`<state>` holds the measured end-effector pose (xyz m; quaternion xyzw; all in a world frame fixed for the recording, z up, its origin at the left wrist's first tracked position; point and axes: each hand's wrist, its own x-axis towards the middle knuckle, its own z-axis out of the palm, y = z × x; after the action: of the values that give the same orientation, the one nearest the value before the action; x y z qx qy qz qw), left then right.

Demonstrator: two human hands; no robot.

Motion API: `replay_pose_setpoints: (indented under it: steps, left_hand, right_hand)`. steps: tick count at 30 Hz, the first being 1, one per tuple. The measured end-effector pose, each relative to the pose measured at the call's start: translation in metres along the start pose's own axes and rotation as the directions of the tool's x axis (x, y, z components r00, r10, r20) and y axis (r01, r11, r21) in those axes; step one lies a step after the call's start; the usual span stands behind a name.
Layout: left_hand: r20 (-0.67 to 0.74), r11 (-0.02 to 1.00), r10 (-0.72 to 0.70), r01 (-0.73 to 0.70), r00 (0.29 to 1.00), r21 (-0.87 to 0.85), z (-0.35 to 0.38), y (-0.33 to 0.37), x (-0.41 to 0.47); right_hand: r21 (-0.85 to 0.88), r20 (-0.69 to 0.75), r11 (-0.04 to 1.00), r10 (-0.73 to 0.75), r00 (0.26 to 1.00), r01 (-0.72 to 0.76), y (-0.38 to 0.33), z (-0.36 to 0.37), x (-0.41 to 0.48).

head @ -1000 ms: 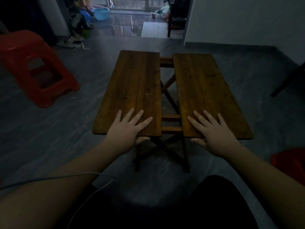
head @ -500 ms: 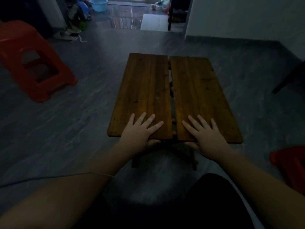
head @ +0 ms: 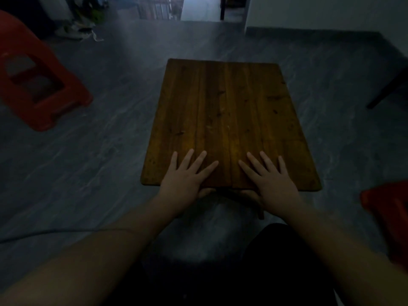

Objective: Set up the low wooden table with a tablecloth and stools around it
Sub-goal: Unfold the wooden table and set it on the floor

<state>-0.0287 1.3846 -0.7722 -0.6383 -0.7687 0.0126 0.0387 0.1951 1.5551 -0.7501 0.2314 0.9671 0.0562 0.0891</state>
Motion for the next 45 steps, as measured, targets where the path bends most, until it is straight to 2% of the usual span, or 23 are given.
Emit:
replay_pose_setpoints:
  steps: [5, 11, 16, 21, 23, 28, 32, 45]
  left_hand:
    - [-0.011, 1.000, -0.002, 0.002, 1.000, -0.013, 0.004, 0.000, 0.000]
    - [0.169, 0.993, -0.021, 0.041, 0.985, -0.115, -0.024, 0.003, -0.004]
    - [0.383, 0.982, -0.015, 0.086, 0.924, -0.168, -0.043, 0.001, 0.002]
    - [0.429, 0.980, -0.014, 0.097, 0.903, -0.174, -0.044, 0.002, 0.004]
    - [0.470, 0.972, -0.016, 0.125, 0.883, -0.201, -0.046, 0.001, 0.007]
    - [0.579, 0.947, -0.088, 0.249, 0.810, -0.205, -0.055, 0.006, 0.016]
    - [0.605, 0.936, -0.117, 0.291, 0.787, -0.199, -0.062, 0.009, 0.023]
    - [0.576, 0.952, -0.120, 0.258, 0.809, -0.164, -0.069, -0.007, 0.049]
  right_hand:
    - [0.019, -0.010, 1.000, -0.005, 1.000, 0.006, 0.001, 0.004, 0.001]
    - [0.103, 0.111, 0.995, -0.017, 0.994, 0.005, 0.000, -0.014, -0.003]
    - [0.207, 0.208, 0.978, -0.037, 0.977, -0.007, 0.007, -0.026, 0.001]
    - [0.251, 0.261, 0.968, -0.090, 0.961, 0.023, 0.015, -0.029, 0.004]
    - [0.273, 0.327, 0.962, -0.107, 0.939, 0.015, 0.015, -0.032, 0.007]
    - [0.228, 0.397, 0.971, -0.024, 0.918, -0.074, 0.002, -0.044, 0.007]
    - [0.222, 0.401, 0.969, 0.009, 0.916, -0.106, -0.002, -0.048, 0.008]
    - [0.192, 0.385, 0.978, 0.001, 0.923, -0.081, 0.013, -0.048, 0.035]
